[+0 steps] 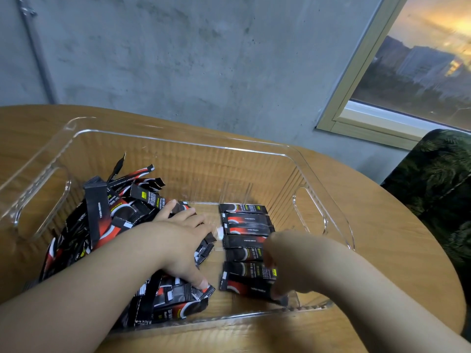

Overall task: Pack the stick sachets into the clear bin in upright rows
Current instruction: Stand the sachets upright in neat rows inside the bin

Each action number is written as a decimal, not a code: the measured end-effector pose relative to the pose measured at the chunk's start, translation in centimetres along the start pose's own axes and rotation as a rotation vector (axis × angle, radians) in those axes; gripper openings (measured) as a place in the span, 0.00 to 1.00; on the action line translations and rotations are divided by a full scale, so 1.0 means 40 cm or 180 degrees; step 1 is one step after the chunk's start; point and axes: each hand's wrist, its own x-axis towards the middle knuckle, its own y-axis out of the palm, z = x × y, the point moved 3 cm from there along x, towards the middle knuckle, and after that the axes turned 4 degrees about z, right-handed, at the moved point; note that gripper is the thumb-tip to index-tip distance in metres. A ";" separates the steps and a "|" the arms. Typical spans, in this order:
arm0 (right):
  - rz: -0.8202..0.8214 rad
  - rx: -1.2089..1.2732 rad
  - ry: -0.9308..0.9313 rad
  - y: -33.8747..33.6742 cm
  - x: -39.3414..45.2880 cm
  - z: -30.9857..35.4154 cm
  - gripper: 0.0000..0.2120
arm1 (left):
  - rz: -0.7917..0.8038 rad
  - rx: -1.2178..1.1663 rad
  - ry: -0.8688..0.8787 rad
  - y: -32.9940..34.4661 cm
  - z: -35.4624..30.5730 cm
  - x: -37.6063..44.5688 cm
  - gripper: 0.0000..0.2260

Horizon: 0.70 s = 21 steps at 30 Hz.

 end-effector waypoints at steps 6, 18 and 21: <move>0.0023 0.0381 -0.0440 0.026 0.031 0.046 0.22 | -0.0011 0.0001 0.0002 -0.002 -0.001 0.002 0.48; -0.0556 0.0417 -0.0480 0.064 0.063 -0.002 0.17 | 0.0021 0.0031 -0.0001 0.000 0.000 0.006 0.47; -0.0776 0.0706 -0.0969 0.061 0.055 0.022 0.18 | 0.0015 0.0044 -0.0008 0.000 -0.002 0.006 0.47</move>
